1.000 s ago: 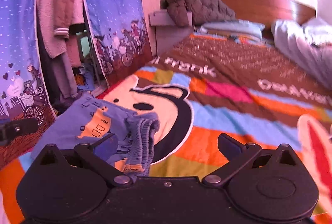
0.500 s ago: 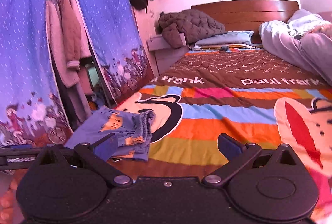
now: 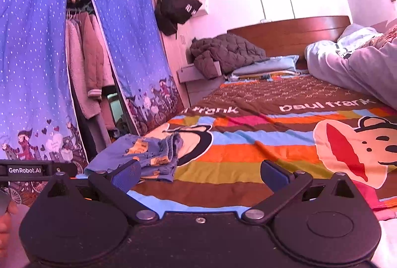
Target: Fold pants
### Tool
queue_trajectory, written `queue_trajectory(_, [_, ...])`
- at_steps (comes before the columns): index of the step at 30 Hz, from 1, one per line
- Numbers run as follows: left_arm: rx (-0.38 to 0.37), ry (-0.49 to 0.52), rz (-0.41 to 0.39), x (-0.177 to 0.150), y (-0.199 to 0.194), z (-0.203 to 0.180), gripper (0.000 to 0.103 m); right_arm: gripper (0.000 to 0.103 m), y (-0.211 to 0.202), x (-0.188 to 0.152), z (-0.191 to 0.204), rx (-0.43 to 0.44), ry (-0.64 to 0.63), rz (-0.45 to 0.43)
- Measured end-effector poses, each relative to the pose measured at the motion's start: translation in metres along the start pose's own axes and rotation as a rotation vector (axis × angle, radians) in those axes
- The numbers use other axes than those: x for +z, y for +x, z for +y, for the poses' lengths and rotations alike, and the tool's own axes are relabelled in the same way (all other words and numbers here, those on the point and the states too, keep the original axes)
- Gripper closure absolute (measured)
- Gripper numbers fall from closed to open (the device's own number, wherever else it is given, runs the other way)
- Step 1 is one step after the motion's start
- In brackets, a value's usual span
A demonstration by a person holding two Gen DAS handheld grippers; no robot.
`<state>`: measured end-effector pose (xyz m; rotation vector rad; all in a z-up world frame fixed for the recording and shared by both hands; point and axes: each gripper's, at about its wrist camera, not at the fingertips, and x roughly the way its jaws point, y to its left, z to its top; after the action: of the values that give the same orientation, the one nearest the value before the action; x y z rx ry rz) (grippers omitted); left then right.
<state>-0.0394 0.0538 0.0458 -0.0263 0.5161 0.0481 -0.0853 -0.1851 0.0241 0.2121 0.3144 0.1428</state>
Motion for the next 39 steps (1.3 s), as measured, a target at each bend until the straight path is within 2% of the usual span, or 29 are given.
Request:
queue_trajectory(6, [0.047,-0.027,0.008,-0.014,0.007,0.002,0.0,0.001,0.0,-0.005,-0.006,0.012,0.029,-0.039])
queue_trajectory(11, [0.07,-0.015,-0.014,-0.027,0.011,-0.002,0.0,0.001,0.008,-0.012,-0.008,-0.012,0.014,-0.017])
queue_trajectory(15, [0.062,-0.06,-0.044,-0.025,0.015,-0.005,0.0,0.001,0.013,-0.019,-0.008,-0.045,-0.014,0.012])
queue_trajectory(17, [0.062,-0.034,-0.062,-0.025,0.017,-0.009,0.0,0.001,0.017,-0.021,-0.009,-0.054,-0.016,0.029])
queue_trajectory(20, [0.086,0.061,-0.073,-0.031,0.02,-0.02,0.0,0.001,0.02,-0.025,-0.012,-0.055,-0.004,0.052])
queue_trajectory(25, [0.059,0.156,-0.099,-0.033,0.018,-0.036,0.0,0.001,0.023,-0.029,-0.01,-0.065,-0.012,0.065])
queue_trajectory(39, [0.049,0.099,-0.063,-0.033,0.021,-0.028,0.0,0.001,0.021,-0.028,-0.009,-0.066,-0.035,0.064])
